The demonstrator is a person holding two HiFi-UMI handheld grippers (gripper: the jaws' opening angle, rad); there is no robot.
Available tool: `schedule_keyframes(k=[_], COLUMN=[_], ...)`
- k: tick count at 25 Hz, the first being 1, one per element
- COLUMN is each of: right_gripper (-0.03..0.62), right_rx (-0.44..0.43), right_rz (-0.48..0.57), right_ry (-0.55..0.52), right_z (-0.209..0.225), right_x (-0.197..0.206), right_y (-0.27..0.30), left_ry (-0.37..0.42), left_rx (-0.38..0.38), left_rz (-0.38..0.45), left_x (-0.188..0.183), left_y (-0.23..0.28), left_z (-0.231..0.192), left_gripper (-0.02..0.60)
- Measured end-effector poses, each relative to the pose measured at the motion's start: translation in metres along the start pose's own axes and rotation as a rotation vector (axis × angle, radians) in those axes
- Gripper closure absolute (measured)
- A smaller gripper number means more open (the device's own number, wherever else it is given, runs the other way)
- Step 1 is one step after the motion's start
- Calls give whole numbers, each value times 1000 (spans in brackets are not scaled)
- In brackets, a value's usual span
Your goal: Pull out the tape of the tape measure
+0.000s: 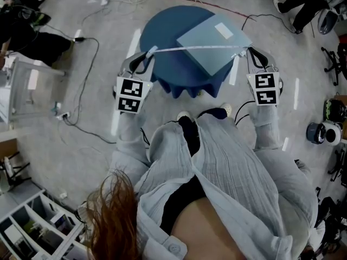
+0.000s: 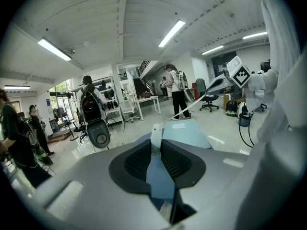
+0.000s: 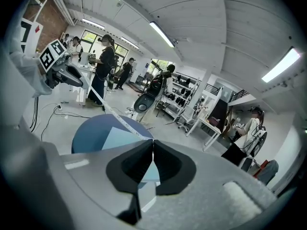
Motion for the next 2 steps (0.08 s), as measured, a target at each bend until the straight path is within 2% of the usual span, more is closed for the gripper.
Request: schedule_keyframes(k=[2], right_gripper=[582], right_rx=[0], right_rz=[1], right_ry=[-1], right_z=[0], right_x=[0], right_y=[-1], left_ry=[8], left_rx=[-1], left_rz=[-4], left_x=[0], left_y=[0], left_z=[0], left_gripper=[494])
Point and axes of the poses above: the fingertips, and each gripper's own axes: y forward along the fingers, z to its right, x out of its underside, the point moved 10 cm from there along -y, backward along the fingers, and after that the axes turned 2 degrees about x, right-handed, at the moved point
